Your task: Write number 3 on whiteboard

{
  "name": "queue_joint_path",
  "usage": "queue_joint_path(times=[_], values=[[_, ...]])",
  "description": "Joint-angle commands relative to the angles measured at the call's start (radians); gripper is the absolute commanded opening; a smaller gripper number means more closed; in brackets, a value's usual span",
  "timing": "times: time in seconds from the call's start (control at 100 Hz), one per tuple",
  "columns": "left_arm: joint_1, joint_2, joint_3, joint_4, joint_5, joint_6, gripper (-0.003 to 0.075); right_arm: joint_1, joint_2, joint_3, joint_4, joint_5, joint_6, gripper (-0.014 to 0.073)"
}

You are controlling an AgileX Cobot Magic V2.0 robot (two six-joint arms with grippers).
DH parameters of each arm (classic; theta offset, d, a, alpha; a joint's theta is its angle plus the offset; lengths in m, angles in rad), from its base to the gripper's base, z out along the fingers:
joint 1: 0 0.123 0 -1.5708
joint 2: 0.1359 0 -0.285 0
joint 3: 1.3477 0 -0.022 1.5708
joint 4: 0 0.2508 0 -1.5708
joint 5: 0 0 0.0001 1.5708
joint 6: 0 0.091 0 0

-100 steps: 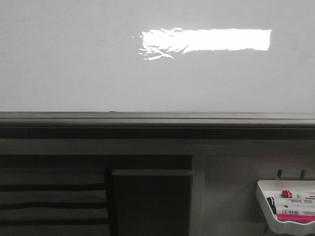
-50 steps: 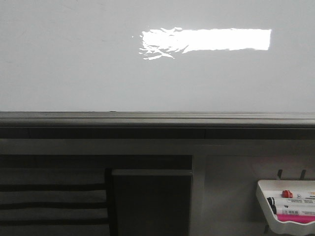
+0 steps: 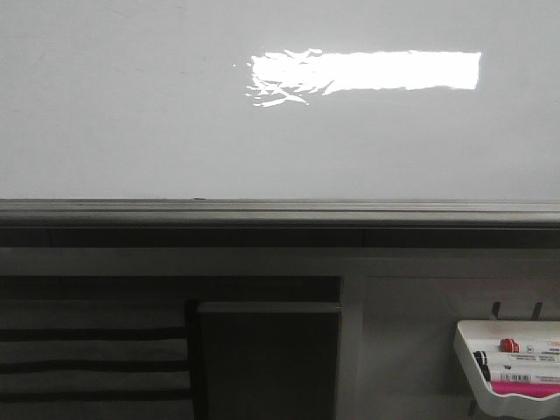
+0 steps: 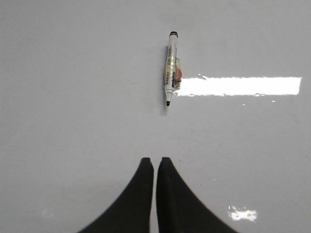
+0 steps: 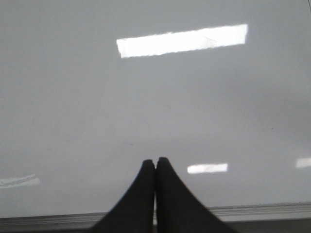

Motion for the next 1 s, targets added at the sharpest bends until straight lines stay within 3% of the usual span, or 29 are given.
queue_joint_path(times=[0.0,0.11,0.21,0.73,0.8,0.87,0.99], values=[[-0.002,0.095,-0.125,0.026,0.068,-0.006,-0.0019,-0.004,0.093,-0.122,-0.030,0.029,-0.005,-0.0050],[-0.002,0.223,-0.240,0.033,0.167,-0.004,-0.0019,-0.004,0.209,-0.243,-0.059,0.131,-0.005,-0.0050],[-0.002,0.300,-0.281,0.033,0.149,-0.004,-0.0019,-0.004,0.280,-0.296,-0.059,0.142,-0.005,-0.0050],[-0.005,0.396,-0.283,0.022,0.124,-0.006,-0.0018,-0.004,0.328,-0.299,-0.059,0.078,-0.005,-0.0050],[-0.005,0.396,-0.283,0.045,0.115,-0.006,-0.0006,-0.004,0.328,-0.299,-0.059,0.075,-0.005,-0.0011],[-0.002,0.396,-0.283,0.053,0.110,-0.006,0.0092,-0.004,0.328,-0.299,-0.061,0.072,-0.005,0.0130],[-0.002,0.396,-0.283,0.060,0.108,-0.006,0.0415,-0.004,0.328,-0.299,-0.061,0.055,-0.005,0.0415]])
